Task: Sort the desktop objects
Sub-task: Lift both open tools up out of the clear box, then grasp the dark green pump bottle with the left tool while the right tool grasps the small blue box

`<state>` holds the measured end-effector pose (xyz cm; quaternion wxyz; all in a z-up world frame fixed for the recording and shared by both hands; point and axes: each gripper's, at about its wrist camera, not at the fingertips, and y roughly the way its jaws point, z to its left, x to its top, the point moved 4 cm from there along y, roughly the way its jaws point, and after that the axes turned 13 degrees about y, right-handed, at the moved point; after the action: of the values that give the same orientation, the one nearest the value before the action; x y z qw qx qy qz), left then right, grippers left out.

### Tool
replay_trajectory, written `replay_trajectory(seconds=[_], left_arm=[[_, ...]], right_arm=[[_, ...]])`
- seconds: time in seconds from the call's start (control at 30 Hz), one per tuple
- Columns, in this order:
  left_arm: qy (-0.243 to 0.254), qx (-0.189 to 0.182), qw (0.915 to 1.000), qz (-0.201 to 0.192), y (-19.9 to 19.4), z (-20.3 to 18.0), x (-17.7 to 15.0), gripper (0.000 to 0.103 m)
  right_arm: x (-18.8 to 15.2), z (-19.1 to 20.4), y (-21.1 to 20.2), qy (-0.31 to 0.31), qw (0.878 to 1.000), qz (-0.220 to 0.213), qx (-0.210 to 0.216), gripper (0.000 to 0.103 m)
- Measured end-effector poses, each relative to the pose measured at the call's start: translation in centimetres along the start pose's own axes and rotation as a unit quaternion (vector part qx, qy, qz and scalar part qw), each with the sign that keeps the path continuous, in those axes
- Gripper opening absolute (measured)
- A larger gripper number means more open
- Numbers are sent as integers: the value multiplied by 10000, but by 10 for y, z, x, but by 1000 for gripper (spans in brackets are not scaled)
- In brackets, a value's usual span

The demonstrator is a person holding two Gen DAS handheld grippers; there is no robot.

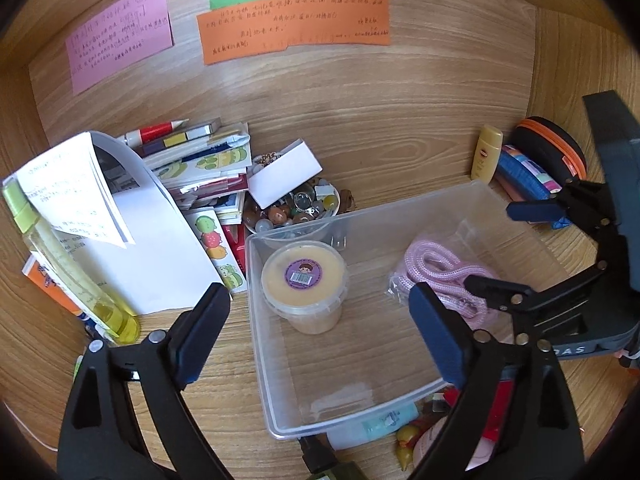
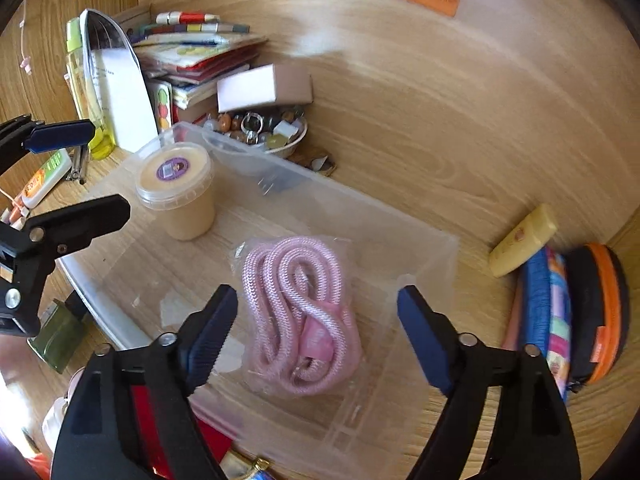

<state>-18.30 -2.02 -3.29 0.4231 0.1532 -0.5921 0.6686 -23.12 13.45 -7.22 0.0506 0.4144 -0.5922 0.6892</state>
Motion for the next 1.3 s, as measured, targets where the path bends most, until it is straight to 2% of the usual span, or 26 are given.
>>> replay_trajectory(seconds=[0.37, 0.5, 0.7, 1.0, 1.3], left_arm=[[-208, 129, 9997, -82, -29, 4, -5, 99], [-344, 149, 9992, -123, -40, 10, -11, 100], [-514, 186, 9985, -101, -56, 18, -29, 101], [-672, 191, 9973, 227, -57, 19, -66, 101], [-844, 11, 9938, 717, -39, 12, -102, 101]], right_arm=[[-6, -15, -56, 259, 9988, -405, 9, 83], [-12, -22, -83, 328, 9969, -711, -4, 93], [-24, -33, -117, 447, 9936, -1036, 58, 94], [-56, -37, -121, 429, 9942, -989, -20, 94], [-96, -46, -90, 574, 9974, -441, -5, 94]])
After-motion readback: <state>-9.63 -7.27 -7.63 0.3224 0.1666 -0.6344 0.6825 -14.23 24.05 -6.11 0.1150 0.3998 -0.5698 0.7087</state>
